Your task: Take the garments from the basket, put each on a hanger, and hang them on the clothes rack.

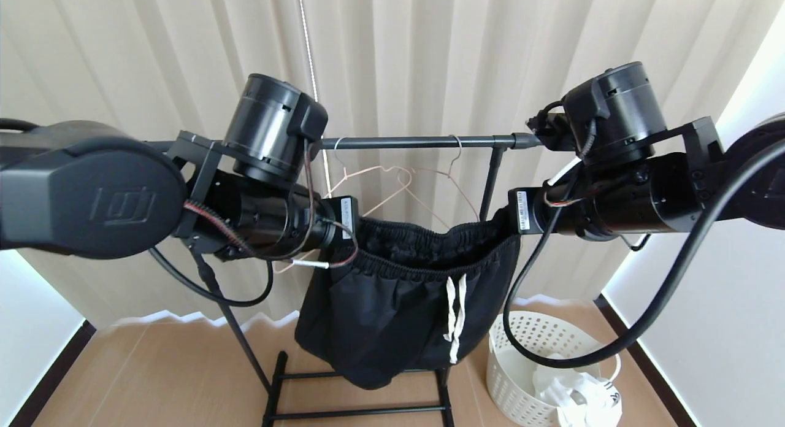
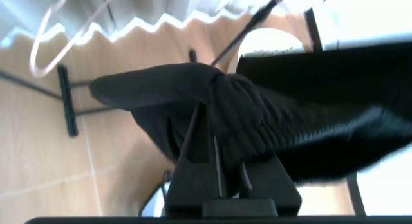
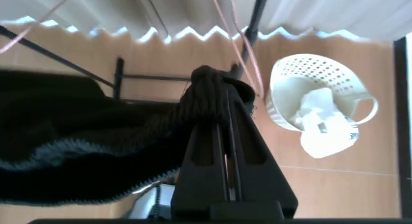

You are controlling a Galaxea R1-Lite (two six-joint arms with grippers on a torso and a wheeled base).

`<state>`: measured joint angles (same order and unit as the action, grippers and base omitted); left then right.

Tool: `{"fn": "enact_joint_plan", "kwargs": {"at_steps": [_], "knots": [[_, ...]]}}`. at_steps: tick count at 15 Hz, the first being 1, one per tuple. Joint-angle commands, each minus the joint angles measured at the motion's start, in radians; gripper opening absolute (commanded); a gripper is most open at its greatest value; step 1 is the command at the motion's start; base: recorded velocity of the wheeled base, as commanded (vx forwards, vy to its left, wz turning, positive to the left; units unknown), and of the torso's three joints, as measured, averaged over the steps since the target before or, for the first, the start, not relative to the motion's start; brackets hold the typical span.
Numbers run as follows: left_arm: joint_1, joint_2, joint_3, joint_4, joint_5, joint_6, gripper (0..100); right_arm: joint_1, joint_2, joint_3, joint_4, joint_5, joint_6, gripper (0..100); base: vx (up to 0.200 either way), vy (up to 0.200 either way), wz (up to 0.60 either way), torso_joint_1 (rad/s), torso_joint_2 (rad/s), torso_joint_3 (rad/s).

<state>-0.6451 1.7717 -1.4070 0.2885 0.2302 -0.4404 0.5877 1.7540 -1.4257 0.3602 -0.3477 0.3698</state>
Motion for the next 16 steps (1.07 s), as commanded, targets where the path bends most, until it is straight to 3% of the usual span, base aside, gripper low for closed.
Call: {"fn": "enact_joint_plan", "kwargs": {"at_steps": [1, 6, 7, 11, 12, 15, 16], "knots": [[0.016, 0.104, -0.119, 0.004, 0.001, 0.008, 0, 0.001, -0.050, 0.034, 0.019, -0.002, -0.020, 0, 0.000, 0.000, 0.00, 0.000, 0.00, 0.000], [0.013, 0.149, -0.245, 0.006, 0.001, 0.043, 0, 0.003, -0.065, 0.099, 0.031, -0.010, -0.084, 0, 0.000, 0.000, 0.00, 0.000, 0.00, 0.000], [0.013, 0.155, -0.271, 0.006, 0.003, 0.042, 0, 0.003, -0.076, 0.120, 0.032, -0.010, -0.112, 100, 0.000, 0.000, 0.00, 0.000, 0.00, 0.000], [0.007, 0.175, -0.351, 0.008, 0.003, 0.043, 0, 0.003, -0.171, 0.309, 0.005, 0.009, -0.362, 100, 0.000, 0.000, 0.00, 0.000, 0.00, 0.000], [0.005, 0.176, -0.357, 0.009, 0.004, 0.043, 0, 0.003, -0.177, 0.327, -0.006, 0.022, -0.385, 100, 0.000, 0.000, 0.00, 0.000, 0.00, 0.000], [-0.004, 0.187, -0.379, 0.049, 0.023, 0.043, 0, 0.011, -0.196, 0.410, -0.164, 0.222, -0.422, 100, 0.000, 0.000, 0.00, 0.000, 0.00, 0.000], [-0.005, 0.183, -0.371, 0.050, 0.023, 0.043, 0, 0.012, -0.203, 0.447, -0.268, 0.355, -0.419, 100, 0.000, 0.000, 0.00, 0.000, 0.00, 0.000]]}}
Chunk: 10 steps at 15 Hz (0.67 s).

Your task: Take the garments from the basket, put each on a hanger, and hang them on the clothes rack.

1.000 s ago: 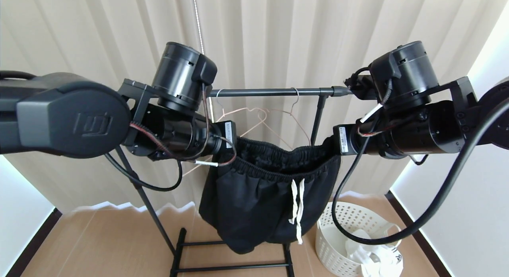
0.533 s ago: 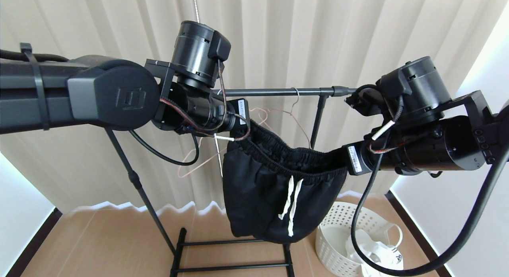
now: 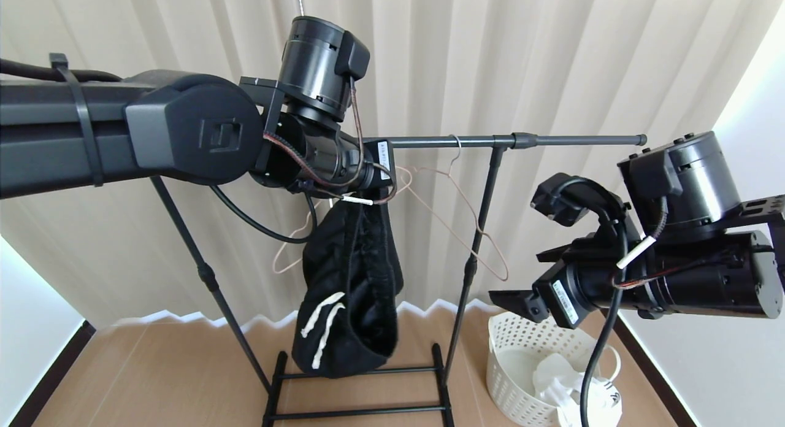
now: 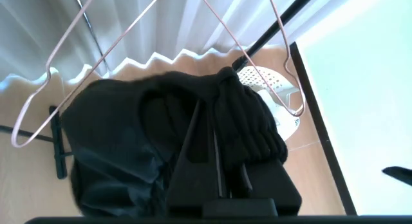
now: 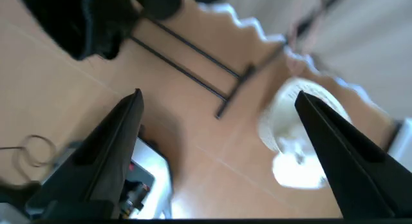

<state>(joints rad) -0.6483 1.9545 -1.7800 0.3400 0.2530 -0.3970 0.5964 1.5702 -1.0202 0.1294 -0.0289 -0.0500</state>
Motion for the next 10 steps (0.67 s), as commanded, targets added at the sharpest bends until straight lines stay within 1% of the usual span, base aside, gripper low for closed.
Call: {"fn": "enact_joint_plan", "kwargs": {"at_steps": [1, 2, 3, 4, 5, 6, 9, 10], "knots": [[-0.002, 0.000, 0.005, 0.001, 0.002, -0.002, 0, 0.003, -0.018, 0.060, -0.094, 0.101, 0.004, 100, 0.000, 0.000, 0.00, 0.000, 0.00, 0.000], [-0.004, -0.002, 0.008, 0.001, 0.002, -0.002, 0, 0.003, -0.016, 0.084, -0.152, 0.142, 0.012, 100, 0.000, 0.000, 0.00, 0.000, 0.00, 0.000], [-0.010, -0.016, 0.021, 0.001, 0.002, 0.000, 0, 0.014, -0.002, 0.126, -0.254, 0.153, 0.036, 100, 0.000, 0.000, 0.00, 0.000, 0.00, 0.000], [-0.019, -0.019, 0.027, 0.001, 0.002, 0.000, 0, 0.045, 0.022, 0.149, -0.332, 0.150, 0.058, 100, 0.000, 0.000, 0.00, 0.000, 0.00, 0.000], [-0.025, -0.019, 0.028, 0.001, 0.002, -0.002, 0, 0.051, 0.047, 0.164, -0.393, 0.142, 0.071, 100, 0.000, 0.000, 0.00, 0.000, 0.00, 0.000], [-0.033, -0.022, 0.030, 0.001, 0.002, -0.002, 0, 0.051, 0.065, 0.178, -0.428, 0.142, 0.073, 100, 0.000, 0.000, 0.00, 0.000, 0.00, 0.000], [-0.053, -0.023, 0.027, 0.001, 0.005, 0.000, 0, 0.048, 0.096, 0.178, -0.442, 0.123, 0.073, 100, 0.000, 0.000, 0.00, 0.000, 0.00, 0.000], [-0.065, -0.026, 0.027, 0.001, 0.005, 0.000, 0, 0.023, 0.119, 0.170, -0.444, 0.107, 0.071, 100, 0.000, 0.000, 0.00, 0.000, 0.00, 0.000]]}}
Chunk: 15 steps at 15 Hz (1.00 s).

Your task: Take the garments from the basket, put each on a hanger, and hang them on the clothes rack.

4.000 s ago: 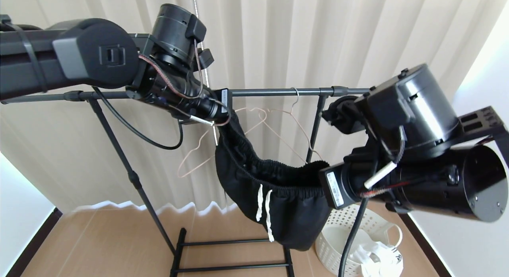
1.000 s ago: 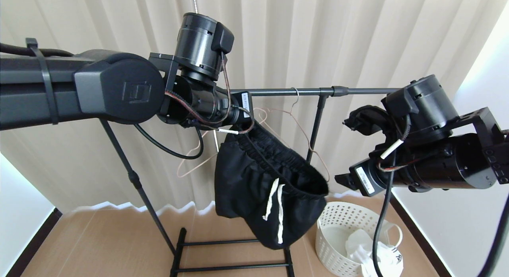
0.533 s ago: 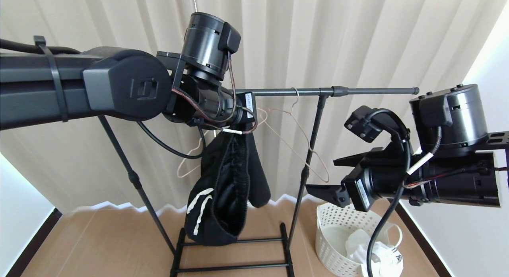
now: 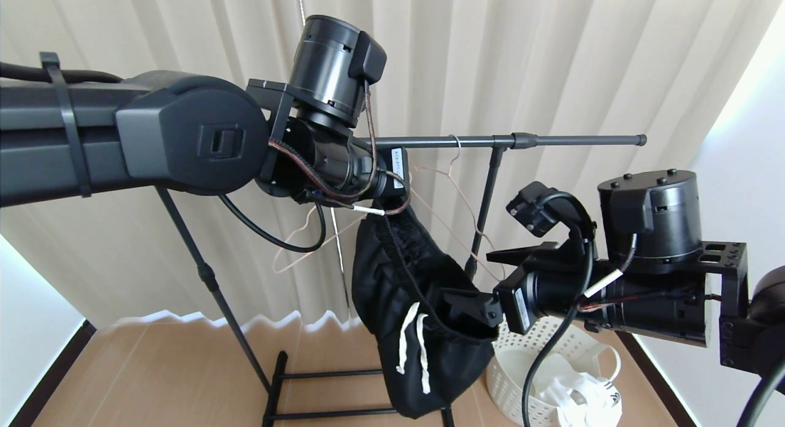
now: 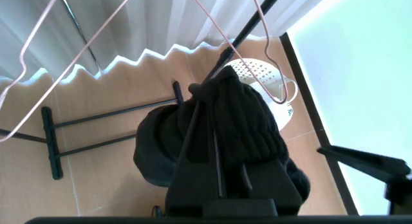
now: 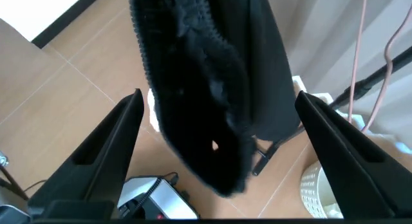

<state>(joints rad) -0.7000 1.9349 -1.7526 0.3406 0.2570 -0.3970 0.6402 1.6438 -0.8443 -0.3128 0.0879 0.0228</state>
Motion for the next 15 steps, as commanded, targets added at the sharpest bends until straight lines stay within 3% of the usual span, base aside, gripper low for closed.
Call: {"fn": "enact_joint_plan", "kwargs": {"at_steps": [1, 4, 7, 15], "knots": [[-0.013, -0.007, -0.001, 0.000, 0.001, 0.000, 0, -0.020, 0.045, -0.006, -0.002, -0.010, -0.001, 100, 0.000, 0.000, 0.00, 0.000, 0.00, 0.000], [-0.039, -0.017, -0.007, 0.000, 0.001, -0.002, 0, -0.043, 0.125, -0.015, 0.000, -0.017, -0.006, 100, 0.000, 0.000, 0.00, 0.000, 0.00, 0.000], [-0.042, -0.020, -0.010, 0.000, 0.001, -0.002, 0, -0.051, 0.206, -0.035, -0.002, -0.106, -0.021, 100, 0.000, 0.000, 0.00, 0.000, 0.00, 0.000], [-0.042, -0.062, 0.011, 0.040, -0.001, -0.002, 0, -0.051, 0.215, -0.021, -0.054, -0.105, -0.018, 100, 0.000, 0.000, 0.00, 0.000, 0.00, 0.000]]}}
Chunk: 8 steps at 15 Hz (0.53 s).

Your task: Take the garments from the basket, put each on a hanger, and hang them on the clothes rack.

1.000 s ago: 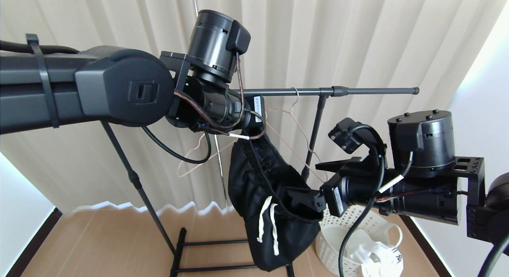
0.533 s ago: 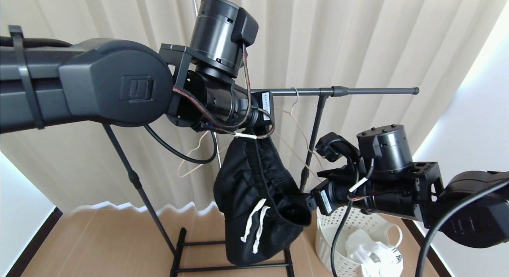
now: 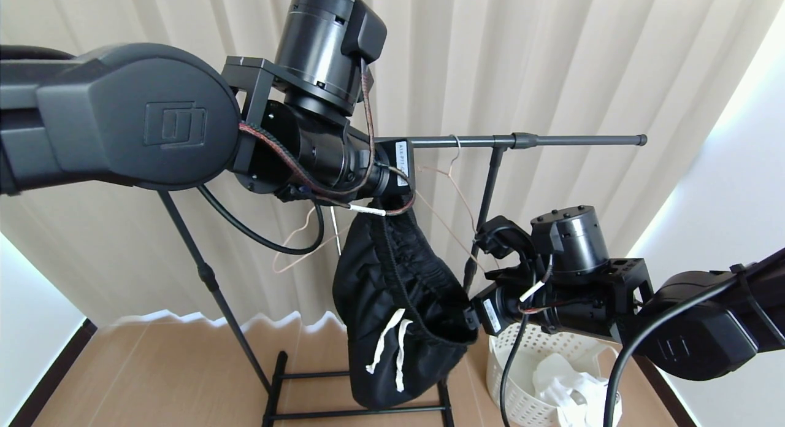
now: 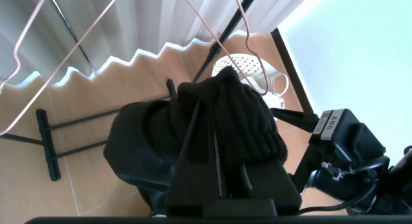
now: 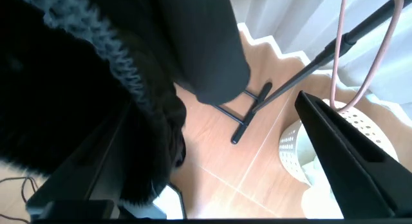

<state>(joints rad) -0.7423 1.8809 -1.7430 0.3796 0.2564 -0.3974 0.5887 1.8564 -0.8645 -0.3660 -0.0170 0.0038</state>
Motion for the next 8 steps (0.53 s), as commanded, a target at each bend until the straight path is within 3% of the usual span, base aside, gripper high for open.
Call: {"fn": "enact_joint_plan", "kwargs": {"at_steps": [1, 4, 5, 8], "knots": [[0.000, -0.008, 0.002, 0.001, 0.000, 0.000, 0, 0.000, 0.004, -0.004, -0.001, 0.000, 0.001, 100, 0.000, 0.000, 0.00, 0.000, 0.00, 0.000], [-0.011, -0.008, 0.005, 0.002, 0.000, 0.000, 0, -0.003, 0.006, -0.007, -0.002, 0.000, 0.002, 100, 0.000, 0.000, 0.00, 0.000, 0.00, 0.000], [-0.012, -0.008, 0.011, 0.002, 0.000, 0.000, 0, -0.003, 0.004, -0.010, -0.004, 0.002, 0.005, 0, 0.000, 0.000, 0.00, 0.000, 0.00, 0.000], [-0.012, -0.025, 0.046, 0.004, 0.000, -0.001, 0, -0.015, -0.005, -0.008, -0.051, 0.003, 0.004, 0, 0.000, 0.000, 0.00, 0.000, 0.00, 0.000]]}}
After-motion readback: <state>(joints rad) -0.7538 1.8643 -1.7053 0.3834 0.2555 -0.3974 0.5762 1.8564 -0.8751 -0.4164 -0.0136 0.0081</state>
